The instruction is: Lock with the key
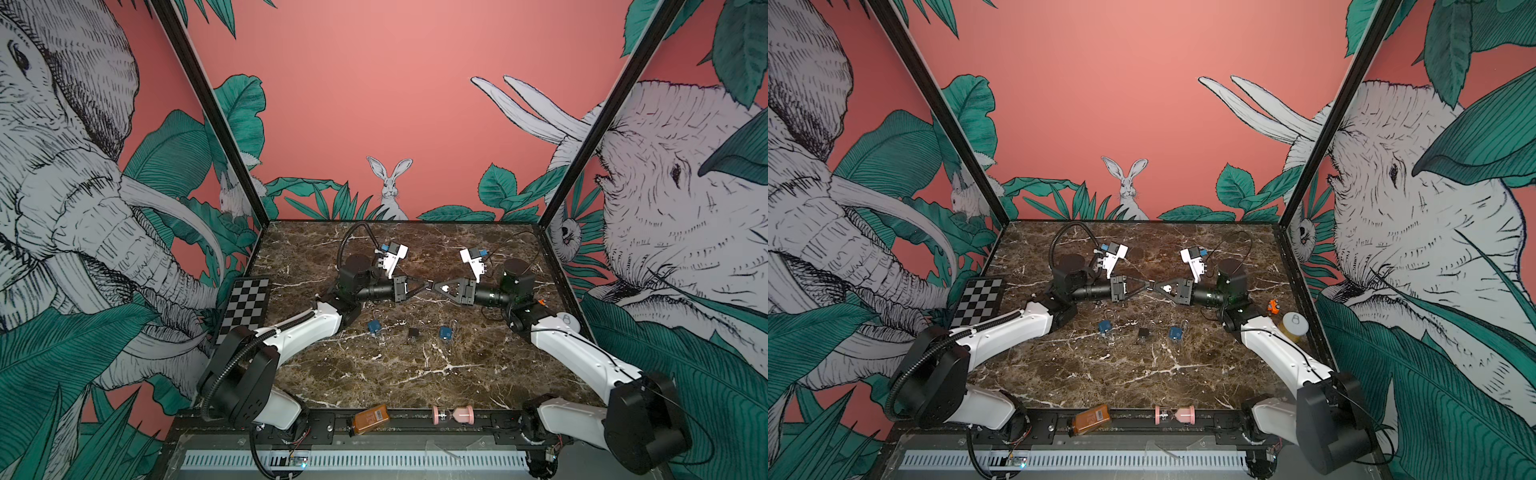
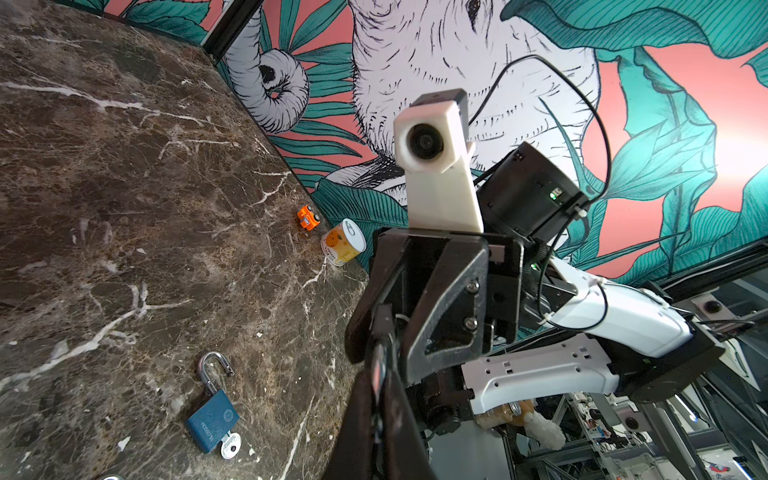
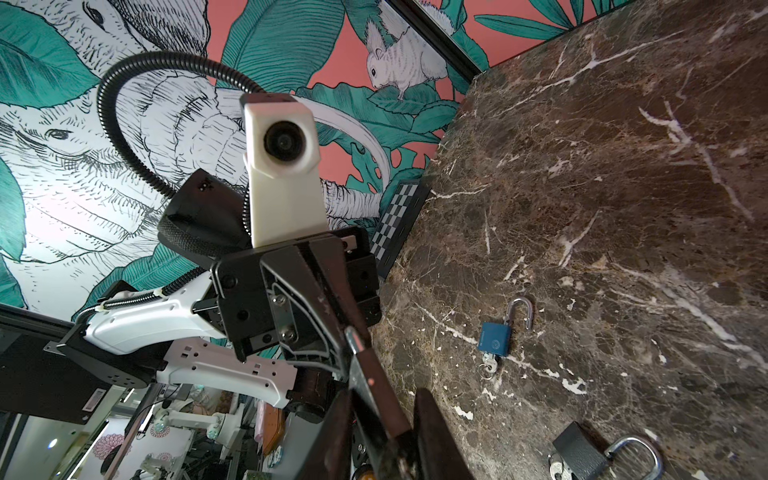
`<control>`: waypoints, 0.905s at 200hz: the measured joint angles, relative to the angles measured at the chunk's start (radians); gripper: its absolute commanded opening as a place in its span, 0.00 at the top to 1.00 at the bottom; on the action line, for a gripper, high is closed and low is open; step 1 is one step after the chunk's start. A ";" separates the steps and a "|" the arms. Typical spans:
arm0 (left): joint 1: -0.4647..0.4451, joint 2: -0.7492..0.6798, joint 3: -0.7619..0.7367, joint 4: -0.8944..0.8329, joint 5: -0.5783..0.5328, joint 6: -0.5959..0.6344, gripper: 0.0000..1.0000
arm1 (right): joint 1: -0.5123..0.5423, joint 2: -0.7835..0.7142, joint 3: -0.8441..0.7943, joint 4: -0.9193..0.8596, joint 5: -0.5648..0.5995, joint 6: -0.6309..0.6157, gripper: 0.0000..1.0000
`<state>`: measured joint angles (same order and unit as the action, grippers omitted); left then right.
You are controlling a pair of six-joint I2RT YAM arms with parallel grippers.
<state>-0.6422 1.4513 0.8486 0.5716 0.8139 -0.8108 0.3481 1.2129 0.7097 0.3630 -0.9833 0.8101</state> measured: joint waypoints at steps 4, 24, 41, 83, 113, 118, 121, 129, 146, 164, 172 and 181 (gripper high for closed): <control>0.001 0.000 0.000 0.000 -0.002 0.000 1.00 | -0.001 0.000 -0.001 0.005 -0.001 0.002 0.83; 0.005 0.000 0.000 0.000 -0.002 0.000 1.00 | -0.002 -0.001 -0.005 0.028 -0.004 0.010 0.83; 0.006 0.000 0.000 0.004 -0.003 -0.001 1.00 | -0.003 -0.002 -0.006 0.034 -0.004 0.016 0.82; 0.011 0.002 0.000 0.023 0.002 -0.005 1.00 | -0.004 -0.027 -0.019 0.043 -0.004 0.018 0.82; 0.011 0.009 0.000 0.042 0.008 -0.011 1.00 | -0.005 -0.040 -0.023 0.041 -0.004 0.018 0.83; 0.011 0.009 0.000 0.044 0.009 -0.012 1.00 | -0.005 -0.042 -0.023 0.040 -0.003 0.019 0.83; 0.011 0.010 0.000 0.045 0.010 -0.012 1.00 | -0.005 -0.043 -0.024 0.040 -0.003 0.020 0.84; 0.011 0.011 0.000 0.049 0.012 -0.013 1.00 | -0.005 -0.047 -0.026 0.041 -0.003 0.023 0.89; 0.013 0.016 0.000 0.050 0.018 -0.019 1.00 | -0.008 -0.055 -0.032 0.050 -0.005 0.026 1.00; 0.015 0.024 0.000 0.061 0.031 -0.027 1.00 | -0.010 -0.064 -0.036 0.051 -0.005 0.035 1.00; 0.016 0.029 0.000 0.072 0.042 -0.032 0.98 | -0.010 -0.065 -0.037 0.051 -0.005 0.035 1.00; 0.017 0.035 0.000 0.085 0.054 -0.037 0.86 | -0.010 -0.065 -0.037 0.051 -0.008 0.035 1.00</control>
<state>-0.6254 1.4860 0.8486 0.6571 0.8680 -0.8478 0.3382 1.1477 0.6724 0.4141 -0.9909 0.8455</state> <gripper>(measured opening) 0.074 0.088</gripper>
